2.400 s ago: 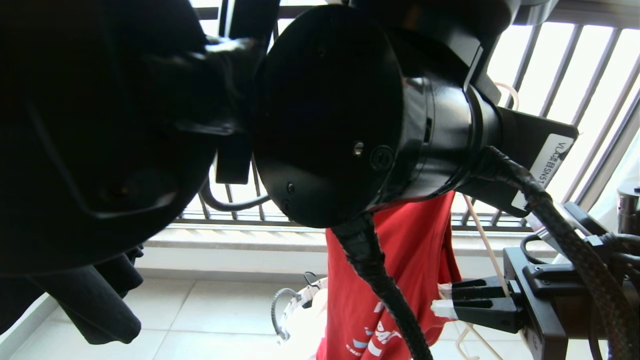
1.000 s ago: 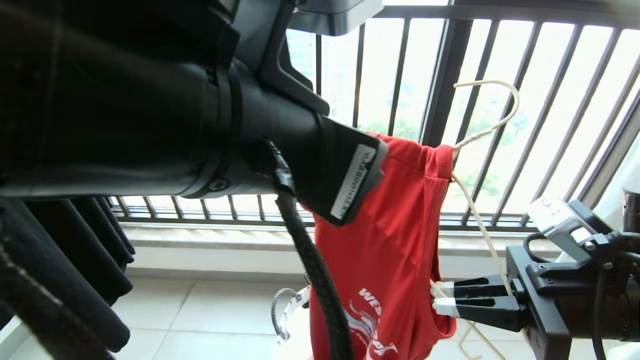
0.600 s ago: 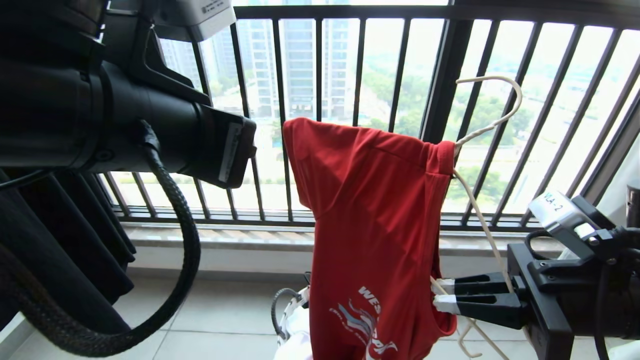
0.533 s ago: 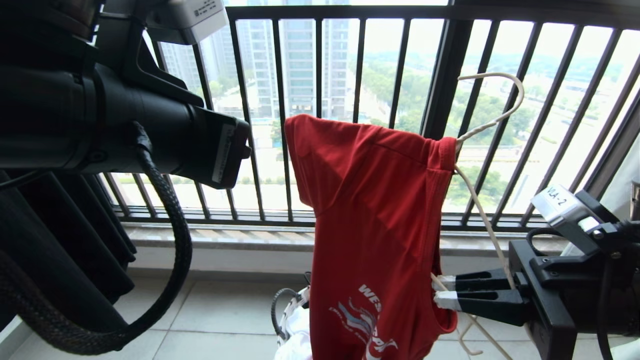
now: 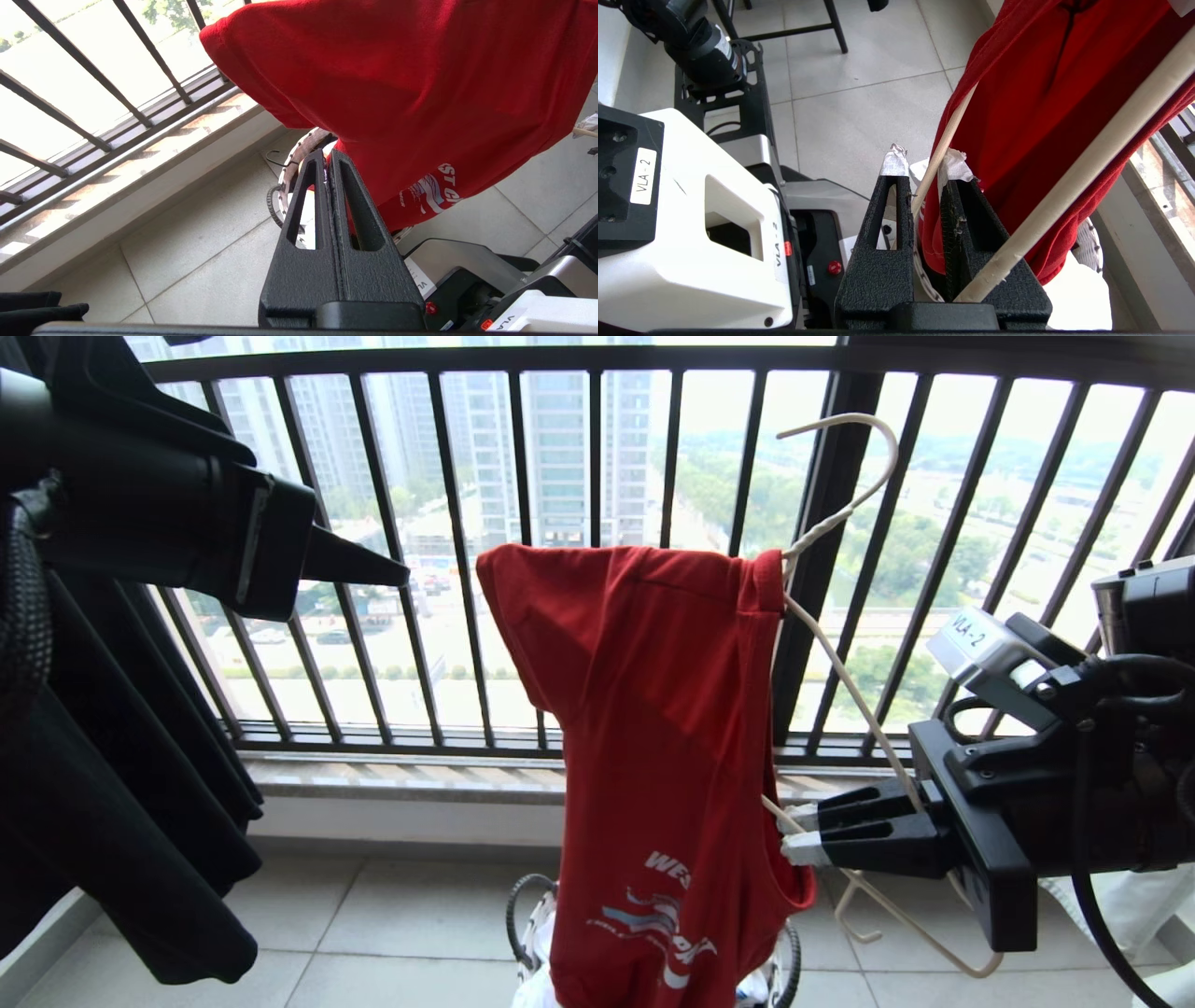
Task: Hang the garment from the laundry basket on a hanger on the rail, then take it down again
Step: Hang the clothes on the clothes rack
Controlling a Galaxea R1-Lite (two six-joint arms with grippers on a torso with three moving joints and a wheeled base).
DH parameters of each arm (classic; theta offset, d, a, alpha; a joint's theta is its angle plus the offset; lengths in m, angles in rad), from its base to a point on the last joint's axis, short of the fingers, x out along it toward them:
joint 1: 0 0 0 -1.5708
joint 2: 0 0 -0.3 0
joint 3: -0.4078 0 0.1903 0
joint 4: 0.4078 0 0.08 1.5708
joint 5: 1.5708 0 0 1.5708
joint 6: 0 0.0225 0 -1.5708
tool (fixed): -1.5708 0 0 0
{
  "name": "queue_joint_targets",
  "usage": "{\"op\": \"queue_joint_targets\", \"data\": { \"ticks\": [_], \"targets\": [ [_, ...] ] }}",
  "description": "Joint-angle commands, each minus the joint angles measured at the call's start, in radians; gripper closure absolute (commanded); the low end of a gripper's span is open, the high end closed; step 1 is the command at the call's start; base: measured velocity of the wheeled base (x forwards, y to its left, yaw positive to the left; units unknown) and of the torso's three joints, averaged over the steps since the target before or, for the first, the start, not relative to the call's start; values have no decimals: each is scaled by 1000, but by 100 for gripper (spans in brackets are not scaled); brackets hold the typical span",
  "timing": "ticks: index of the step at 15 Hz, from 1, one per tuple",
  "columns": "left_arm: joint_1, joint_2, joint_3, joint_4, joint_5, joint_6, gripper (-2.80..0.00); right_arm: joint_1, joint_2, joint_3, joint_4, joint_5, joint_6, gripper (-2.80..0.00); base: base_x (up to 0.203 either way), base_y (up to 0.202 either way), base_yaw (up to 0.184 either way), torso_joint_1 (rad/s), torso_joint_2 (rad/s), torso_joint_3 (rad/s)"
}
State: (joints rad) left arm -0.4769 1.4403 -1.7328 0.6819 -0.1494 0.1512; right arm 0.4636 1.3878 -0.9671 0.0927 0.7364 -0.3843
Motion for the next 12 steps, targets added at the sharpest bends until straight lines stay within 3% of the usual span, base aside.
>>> {"op": "queue_joint_targets", "data": {
  "ticks": [1, 3, 6, 9, 12],
  "targets": [
    [43, 35, -79, 53, -89, 42, 0, 12, 58, -90, 167, 4, -181, 0, 0, 0, 0, 0, 0, 0],
    [47, 56, -101, 64, -135, 94, 0, 13, 108, -152, 258, -7, -332, 0, 0, 0, 0, 0, 0, 0],
    [47, 127, -117, 63, -171, 192, 0, 13, 162, -234, 272, -16, -391, 0, 0, 0, 0, 0, 0, 0],
    [47, 179, -148, 65, -270, 286, 0, 49, 172, -246, 271, -61, -472, 0, 0, 0, 0, 0, 0, 0],
    [44, 189, -186, 88, -378, 311, 0, 73, 174, -243, 271, -80, -499, 0, 0, 0, 0, 0, 0, 0]
  ]
}}
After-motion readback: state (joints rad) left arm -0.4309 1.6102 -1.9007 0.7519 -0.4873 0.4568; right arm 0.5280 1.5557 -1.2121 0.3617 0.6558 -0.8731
